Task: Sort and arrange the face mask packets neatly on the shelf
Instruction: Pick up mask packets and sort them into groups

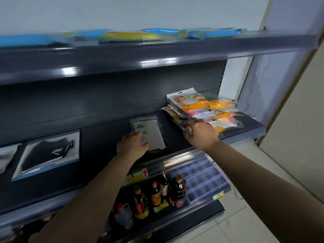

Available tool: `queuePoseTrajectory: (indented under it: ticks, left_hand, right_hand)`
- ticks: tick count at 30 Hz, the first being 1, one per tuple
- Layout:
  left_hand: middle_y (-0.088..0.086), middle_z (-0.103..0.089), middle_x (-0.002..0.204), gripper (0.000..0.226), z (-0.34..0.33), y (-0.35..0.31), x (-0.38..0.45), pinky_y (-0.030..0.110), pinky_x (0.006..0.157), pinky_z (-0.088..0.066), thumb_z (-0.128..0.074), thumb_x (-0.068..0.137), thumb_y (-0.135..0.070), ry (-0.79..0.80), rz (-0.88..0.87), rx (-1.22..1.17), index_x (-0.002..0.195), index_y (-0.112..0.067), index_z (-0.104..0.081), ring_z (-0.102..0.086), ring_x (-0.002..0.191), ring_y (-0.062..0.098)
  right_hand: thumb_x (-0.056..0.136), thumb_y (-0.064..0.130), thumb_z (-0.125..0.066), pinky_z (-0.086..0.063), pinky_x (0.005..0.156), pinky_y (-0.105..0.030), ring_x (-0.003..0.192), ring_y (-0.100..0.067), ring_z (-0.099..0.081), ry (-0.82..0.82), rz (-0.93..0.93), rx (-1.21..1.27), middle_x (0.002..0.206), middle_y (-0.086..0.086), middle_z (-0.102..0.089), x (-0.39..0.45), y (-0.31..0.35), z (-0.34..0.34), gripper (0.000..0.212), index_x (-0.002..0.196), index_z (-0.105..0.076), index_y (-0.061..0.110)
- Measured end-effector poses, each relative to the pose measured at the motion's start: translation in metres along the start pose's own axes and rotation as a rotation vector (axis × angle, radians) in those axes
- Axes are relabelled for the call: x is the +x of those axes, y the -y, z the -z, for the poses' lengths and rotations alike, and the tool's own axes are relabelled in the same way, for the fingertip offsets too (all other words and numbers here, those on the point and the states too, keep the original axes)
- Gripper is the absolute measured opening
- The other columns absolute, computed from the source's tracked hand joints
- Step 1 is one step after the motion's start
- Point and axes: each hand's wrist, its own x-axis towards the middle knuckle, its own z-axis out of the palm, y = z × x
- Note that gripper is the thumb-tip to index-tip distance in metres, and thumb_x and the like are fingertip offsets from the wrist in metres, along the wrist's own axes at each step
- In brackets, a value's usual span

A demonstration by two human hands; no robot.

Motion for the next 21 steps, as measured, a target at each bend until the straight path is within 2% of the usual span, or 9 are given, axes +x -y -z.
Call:
queuePoseTrajectory:
  ticks: [4,8,11,17,21]
  left_hand:
    - [0.006,-0.039,0.146,0.057,-0.013,-0.011,0.027,0.038,0.099,-0.040,-0.046,0.091,-0.045,0.045,0.068,-0.043,0.142,-0.022,-0.034,-0.039,0.129,0.032]
    - [0.006,-0.043,0.143,0.053,-0.023,-0.018,0.054,0.037,0.097,-0.043,-0.049,0.090,-0.045,0.006,0.092,-0.061,0.135,-0.020,-0.042,-0.042,0.125,0.032]
    - [0.006,-0.039,0.146,0.055,-0.024,-0.021,0.072,0.037,0.101,-0.040,-0.048,0.090,-0.045,-0.007,0.098,-0.049,0.138,-0.020,-0.039,-0.039,0.128,0.033]
    - [0.005,-0.036,0.149,0.057,-0.027,-0.025,0.090,0.039,0.103,-0.038,-0.049,0.090,-0.046,0.000,0.147,-0.035,0.141,-0.021,-0.036,-0.037,0.131,0.033]
    - [0.006,-0.036,0.149,0.064,-0.034,-0.025,0.091,0.040,0.104,-0.036,-0.054,0.088,-0.047,0.027,0.204,-0.041,0.143,-0.023,-0.032,-0.038,0.132,0.034]
  right_hand:
    - [0.089,0.028,-0.052,-0.043,0.092,-0.036,0.117,-0.031,-0.052,-0.008,-0.008,0.024,0.127,-0.010,-0.058,0.027,-0.024,0.000,0.044,0.132,-0.049,0.019]
    - [0.087,0.023,-0.053,-0.045,0.086,-0.035,0.113,-0.033,-0.053,-0.026,-0.018,0.025,0.123,-0.014,-0.059,0.060,-0.050,0.001,0.038,0.124,-0.054,0.011]
    - [0.085,0.019,-0.054,-0.046,0.088,-0.036,0.113,-0.035,-0.054,-0.040,-0.016,0.063,0.123,-0.018,-0.059,0.085,-0.066,0.003,0.040,0.124,-0.055,0.008]
    - [0.087,0.022,-0.054,-0.046,0.090,-0.036,0.115,-0.035,-0.054,0.000,-0.038,0.118,0.127,-0.017,-0.058,0.123,-0.093,-0.001,0.041,0.127,-0.054,0.013]
    - [0.085,0.020,-0.057,-0.046,0.097,-0.040,0.117,-0.035,-0.054,0.073,-0.038,0.136,0.129,-0.015,-0.057,0.141,-0.114,-0.005,0.046,0.131,-0.051,0.019]
